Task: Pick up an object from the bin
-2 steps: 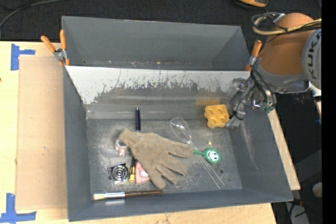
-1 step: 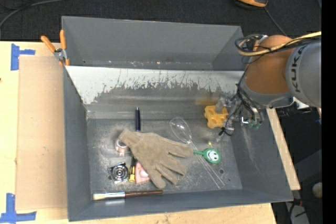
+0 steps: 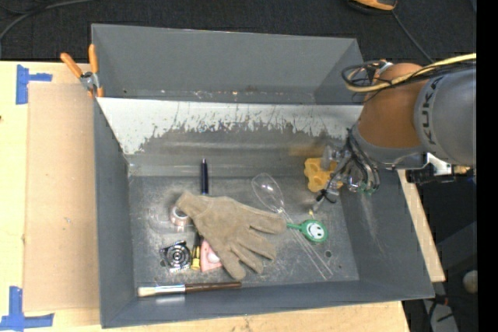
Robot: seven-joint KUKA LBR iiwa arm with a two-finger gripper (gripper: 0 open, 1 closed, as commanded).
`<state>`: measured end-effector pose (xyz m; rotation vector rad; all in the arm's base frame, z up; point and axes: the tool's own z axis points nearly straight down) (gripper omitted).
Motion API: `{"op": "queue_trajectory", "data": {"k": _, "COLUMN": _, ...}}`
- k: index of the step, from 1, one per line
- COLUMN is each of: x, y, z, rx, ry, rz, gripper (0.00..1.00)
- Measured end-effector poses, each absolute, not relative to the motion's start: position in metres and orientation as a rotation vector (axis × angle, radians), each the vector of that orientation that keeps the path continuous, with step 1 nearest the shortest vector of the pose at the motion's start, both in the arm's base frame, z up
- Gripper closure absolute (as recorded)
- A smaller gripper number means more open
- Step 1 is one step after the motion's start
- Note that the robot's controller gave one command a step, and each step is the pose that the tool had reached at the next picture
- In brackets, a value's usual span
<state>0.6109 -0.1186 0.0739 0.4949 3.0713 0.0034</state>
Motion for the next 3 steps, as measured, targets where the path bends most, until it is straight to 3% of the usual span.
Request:
{"op": "queue_trajectory", "data": {"k": 1, "x": 0.619, "y": -0.129, "z": 0.076, "rx": 0.373, "ry": 3.097, "rz": -0.001, "gripper": 1.00}}
{"op": "queue_trajectory", "data": {"k": 2, "x": 0.619, "y": -0.129, "z": 0.076, "rx": 0.372, "ry": 3.097, "rz": -0.001, "gripper": 1.00}}
{"op": "queue_trajectory", "data": {"k": 3, "x": 0.616, "y": -0.128, "z": 0.107, "rx": 0.372, "ry": 3.105, "rz": 0.002, "gripper": 1.00}}
